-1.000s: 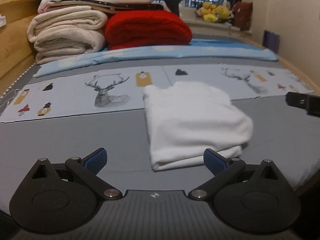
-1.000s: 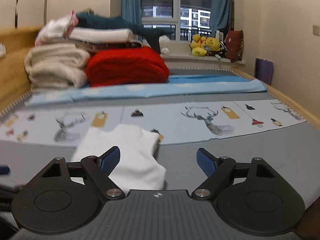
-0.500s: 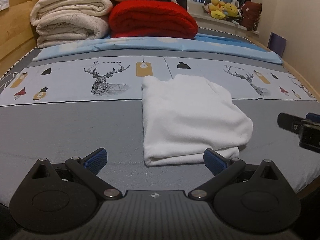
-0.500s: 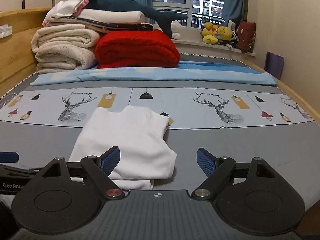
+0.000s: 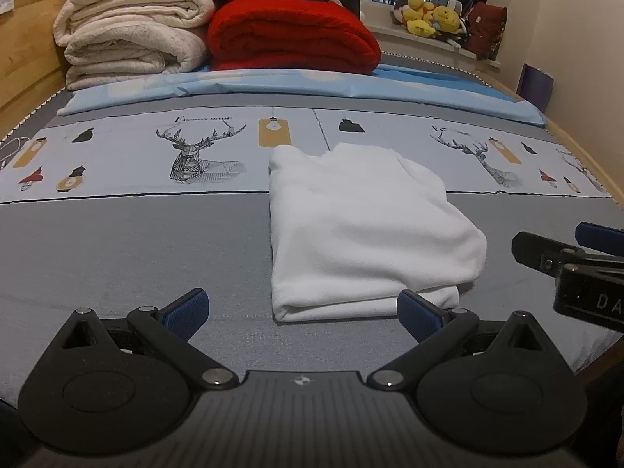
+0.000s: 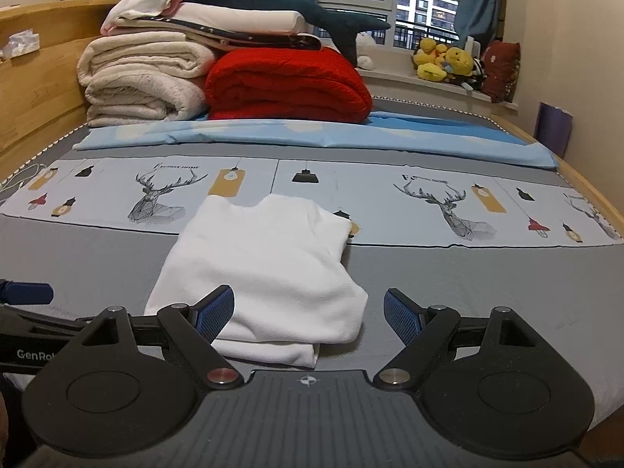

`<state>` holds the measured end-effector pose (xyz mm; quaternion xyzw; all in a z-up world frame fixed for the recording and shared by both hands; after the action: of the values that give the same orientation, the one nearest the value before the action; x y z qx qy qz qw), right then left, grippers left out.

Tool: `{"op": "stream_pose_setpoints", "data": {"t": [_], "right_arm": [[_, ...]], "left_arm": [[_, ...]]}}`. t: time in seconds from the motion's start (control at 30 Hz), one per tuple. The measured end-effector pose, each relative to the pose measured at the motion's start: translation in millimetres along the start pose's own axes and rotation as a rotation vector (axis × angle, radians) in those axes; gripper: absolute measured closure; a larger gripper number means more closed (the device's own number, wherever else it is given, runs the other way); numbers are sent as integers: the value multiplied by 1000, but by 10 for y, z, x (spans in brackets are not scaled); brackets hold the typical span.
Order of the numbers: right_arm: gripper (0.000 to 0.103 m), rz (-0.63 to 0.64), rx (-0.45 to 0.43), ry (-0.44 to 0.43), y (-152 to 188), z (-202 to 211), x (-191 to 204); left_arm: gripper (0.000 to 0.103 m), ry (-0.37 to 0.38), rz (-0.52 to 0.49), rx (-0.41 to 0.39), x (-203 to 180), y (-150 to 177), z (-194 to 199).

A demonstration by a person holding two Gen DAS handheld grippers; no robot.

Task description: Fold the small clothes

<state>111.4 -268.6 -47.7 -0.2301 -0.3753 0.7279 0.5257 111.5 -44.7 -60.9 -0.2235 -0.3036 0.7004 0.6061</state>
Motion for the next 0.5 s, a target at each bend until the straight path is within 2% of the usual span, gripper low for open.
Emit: {"op": "stream_pose_setpoints", "data": {"t": [0.5], "right_arm": [[18,20,5,-12,-7,-2,69]], "left_arm": [[0,21,-7,1,-29,-9,16]]}}
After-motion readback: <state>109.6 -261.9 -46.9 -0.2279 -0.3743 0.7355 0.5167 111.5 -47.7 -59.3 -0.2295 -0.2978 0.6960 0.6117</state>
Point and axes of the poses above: each gripper's, at about its wrist camera, not at the fingertips, and z roughly against the way its jaws point, x to its left, y to its underside, the point moved 9 cm from there along -z, roughly the way its jaws point, and after that the axes turned 8 degrees about -y, right-handed, at the moved point
